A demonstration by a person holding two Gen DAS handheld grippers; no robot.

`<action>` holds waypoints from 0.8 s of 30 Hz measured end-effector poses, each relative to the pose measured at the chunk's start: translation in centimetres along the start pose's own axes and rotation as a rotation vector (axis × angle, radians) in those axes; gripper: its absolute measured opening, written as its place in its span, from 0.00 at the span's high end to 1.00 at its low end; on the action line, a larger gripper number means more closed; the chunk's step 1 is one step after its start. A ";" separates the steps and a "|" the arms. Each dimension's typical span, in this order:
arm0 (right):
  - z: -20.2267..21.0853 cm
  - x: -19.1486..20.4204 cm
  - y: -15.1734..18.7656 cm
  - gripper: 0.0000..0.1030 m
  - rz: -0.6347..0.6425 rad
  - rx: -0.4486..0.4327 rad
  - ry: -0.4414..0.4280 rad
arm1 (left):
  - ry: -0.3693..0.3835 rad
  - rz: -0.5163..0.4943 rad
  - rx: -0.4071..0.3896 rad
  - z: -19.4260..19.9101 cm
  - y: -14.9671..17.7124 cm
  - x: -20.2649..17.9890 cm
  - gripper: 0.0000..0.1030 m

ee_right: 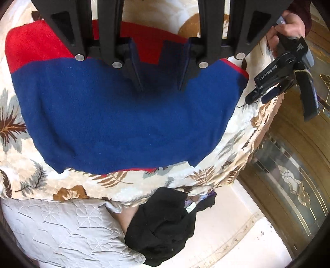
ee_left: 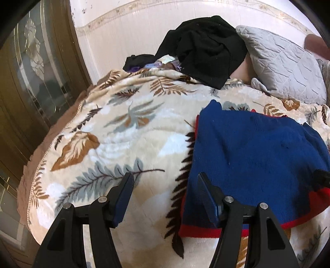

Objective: Fold small clothes
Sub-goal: 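Lower the folded hem flat and open both grippers, then grasp the folded sweater edge with the left gripper and lift it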

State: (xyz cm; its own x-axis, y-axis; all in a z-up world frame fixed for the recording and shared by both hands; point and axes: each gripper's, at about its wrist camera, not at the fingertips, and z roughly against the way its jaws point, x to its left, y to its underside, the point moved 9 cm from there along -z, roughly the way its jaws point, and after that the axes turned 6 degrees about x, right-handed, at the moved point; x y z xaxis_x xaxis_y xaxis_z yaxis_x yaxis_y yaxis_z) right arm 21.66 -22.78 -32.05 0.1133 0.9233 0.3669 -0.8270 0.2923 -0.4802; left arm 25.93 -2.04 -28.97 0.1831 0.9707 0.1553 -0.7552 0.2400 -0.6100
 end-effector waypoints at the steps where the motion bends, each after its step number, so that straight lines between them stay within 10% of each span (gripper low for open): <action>1: -0.8 -0.3 0.3 0.63 -0.008 0.031 0.015 | -0.003 -0.002 -0.004 0.0 -0.1 -0.1 0.37; 7: -2.7 -1.2 1.2 0.63 -0.022 0.101 0.029 | -0.007 -0.016 -0.003 -0.5 -0.6 -0.9 0.37; 16: 0.9 -6.3 -2.3 0.63 -0.135 -0.089 0.092 | -0.008 -0.035 -0.004 -2.2 -3.1 -3.3 0.37; 24: -0.2 -11.9 -2.2 0.63 -0.259 -0.039 0.203 | -0.033 0.023 0.131 -8.6 -3.9 -4.1 0.27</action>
State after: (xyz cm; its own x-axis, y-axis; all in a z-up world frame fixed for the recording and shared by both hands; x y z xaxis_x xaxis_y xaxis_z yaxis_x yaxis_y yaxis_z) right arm 22.25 -34.30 -35.52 0.4272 0.8469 0.3166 -0.7353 0.5292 -0.4234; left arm 33.58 -6.88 -33.89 0.1457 0.9748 0.1691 -0.8350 0.2128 -0.5075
